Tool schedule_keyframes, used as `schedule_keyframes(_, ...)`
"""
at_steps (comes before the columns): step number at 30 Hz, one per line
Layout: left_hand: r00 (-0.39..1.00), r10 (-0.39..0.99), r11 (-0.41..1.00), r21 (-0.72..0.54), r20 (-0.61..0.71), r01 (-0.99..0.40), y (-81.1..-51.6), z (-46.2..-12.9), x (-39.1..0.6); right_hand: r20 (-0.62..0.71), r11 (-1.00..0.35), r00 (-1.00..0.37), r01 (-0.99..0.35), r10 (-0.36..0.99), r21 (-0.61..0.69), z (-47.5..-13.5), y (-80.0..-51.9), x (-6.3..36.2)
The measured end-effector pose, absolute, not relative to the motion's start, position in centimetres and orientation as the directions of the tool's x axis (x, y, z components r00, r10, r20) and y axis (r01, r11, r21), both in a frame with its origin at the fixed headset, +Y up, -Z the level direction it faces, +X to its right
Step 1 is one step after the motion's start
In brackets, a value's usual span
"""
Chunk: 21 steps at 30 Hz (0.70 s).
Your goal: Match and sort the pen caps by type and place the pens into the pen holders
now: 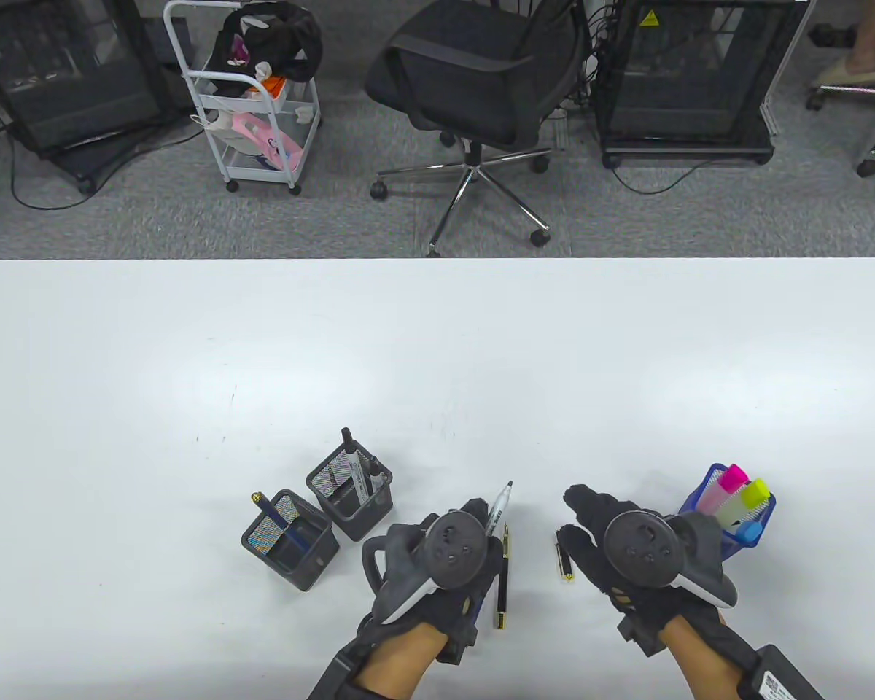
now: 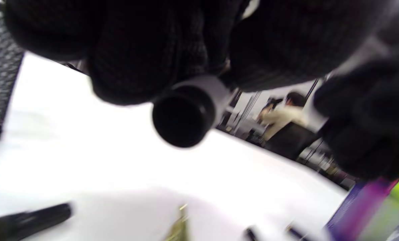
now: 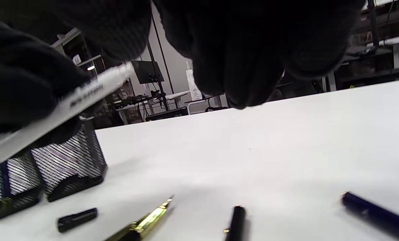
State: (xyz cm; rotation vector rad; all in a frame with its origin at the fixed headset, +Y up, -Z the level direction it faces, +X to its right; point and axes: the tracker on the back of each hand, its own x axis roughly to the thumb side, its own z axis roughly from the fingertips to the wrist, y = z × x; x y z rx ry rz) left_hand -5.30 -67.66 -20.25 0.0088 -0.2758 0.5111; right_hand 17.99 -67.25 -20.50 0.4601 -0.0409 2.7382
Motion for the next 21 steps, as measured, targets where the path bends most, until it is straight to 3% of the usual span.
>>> schedule_keyframes(4, 0.723, 0.598, 0.781, -0.052, 0.344, -0.622, -67.0, -19.7, -6.5, 0.318, -0.836, -0.777, -0.534, 0.544, 0.126, -20.3, -67.3, 17.5)
schedule_keyframes(10, 0.658, 0.633, 0.744, -0.084, 0.408, -0.663, -67.1, -19.1, -6.0, 0.306, -0.687, -0.619, -0.692, 0.723, 0.222, -19.9, -67.6, 16.7)
schedule_keyframes(14, 0.637, 0.631, 0.747, -0.123, 0.444, -0.654, -67.5, -18.6, -4.7, 0.263, -0.613, -0.557, -0.751, 0.788, 0.244, -19.9, -68.2, 16.3)
schedule_keyframes(21, 0.646, 0.574, 0.795, -0.153, 0.503, -0.587, -68.0, -18.5, -3.9, 0.218, -0.613, -0.573, -0.755, 0.790, 0.235, -20.4, -69.1, 16.9)
